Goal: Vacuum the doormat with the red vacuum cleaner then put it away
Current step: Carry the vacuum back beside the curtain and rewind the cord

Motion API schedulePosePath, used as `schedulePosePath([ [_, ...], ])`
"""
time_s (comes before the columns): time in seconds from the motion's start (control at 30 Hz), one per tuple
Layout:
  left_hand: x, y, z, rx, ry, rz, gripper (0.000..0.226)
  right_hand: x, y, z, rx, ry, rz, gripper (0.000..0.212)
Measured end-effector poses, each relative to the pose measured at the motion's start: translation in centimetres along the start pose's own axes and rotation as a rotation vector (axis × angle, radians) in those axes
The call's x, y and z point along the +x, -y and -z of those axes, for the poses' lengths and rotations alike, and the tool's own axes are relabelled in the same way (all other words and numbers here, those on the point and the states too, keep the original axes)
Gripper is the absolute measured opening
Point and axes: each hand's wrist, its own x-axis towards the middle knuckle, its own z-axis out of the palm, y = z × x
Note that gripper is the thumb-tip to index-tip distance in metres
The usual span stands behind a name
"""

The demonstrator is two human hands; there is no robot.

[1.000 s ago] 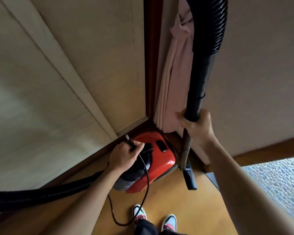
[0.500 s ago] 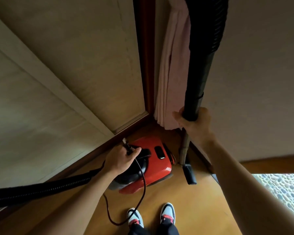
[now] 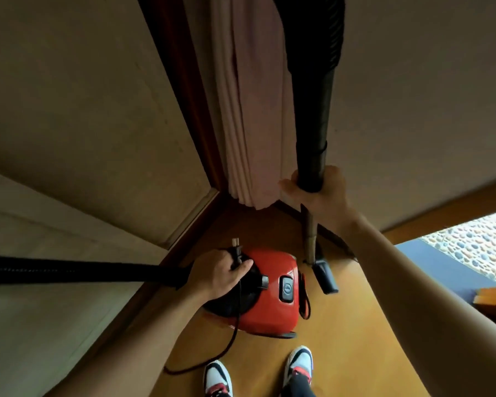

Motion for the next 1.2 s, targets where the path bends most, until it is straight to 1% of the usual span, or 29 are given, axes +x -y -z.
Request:
schedulePosePath([
  [0.1, 3.0, 0.6, -2.6, 0.036, 0.038, -0.084, 0.063, -0.3, -3.1, -0.6, 0.014, -0.07, 0.04, 0.034],
  [0.23, 7.3, 1.7, -8.3, 0.058, 0.088, -0.168, 0.06, -0.7, -8.5, -0.7, 0.01, -0.125, 0.059, 0.036],
  [0.37, 11.2, 3.2, -14.1, 0.111, 0.109, -0.28, 0.059, -1.5, -13.5, -1.7, 0.042, -0.212, 0.04, 0.039],
  [0.5, 15.1, 3.8, -18.9, 0.103, 0.113, -0.375, 0.056, -1.8, -17.5, -2.3, 0.031, -0.291, 0.054, 0.042],
  [0.57, 16.9, 4.2, -20.9, 0.105, 0.116, -0.424, 0.055, -1.7, -18.8, -2.1, 0.029, -0.347, 0.096, 0.042],
  [0.63, 18.8, 4.6, -22.8, 0.127, 0.143, -0.474, 0.054, -1.1, -19.6, -2.0, 0.034, -0.369, 0.158, 0.038],
  [0.8, 22.1, 5.3, -27.0, 0.255, 0.186, -0.607, 0.047, -0.3, -21.3, -1.4, 0.07, -0.332, 0.277, 0.025],
  [0.9, 23.5, 5.7, -29.1, 0.306, 0.207, -0.66, 0.042, -0.5, -22.0, -1.6, 0.13, -0.241, 0.333, 0.019],
  [0.97, 24.1, 6.6, -30.4, 0.343, 0.223, -0.668, 0.041, -0.6, -22.8, -2.2, 0.129, -0.195, 0.36, 0.02],
  [1.07, 24.8, 8.0, -31.3, 0.349, 0.216, -0.637, 0.039, -0.8, -24.2, -3.4, 0.129, -0.14, 0.383, 0.014],
  [1.2, 25.2, 8.2, -31.1, 0.347, 0.191, -0.665, 0.043, -1.0, -25.4, -5.3, 0.086, -0.133, 0.354, 0.013],
])
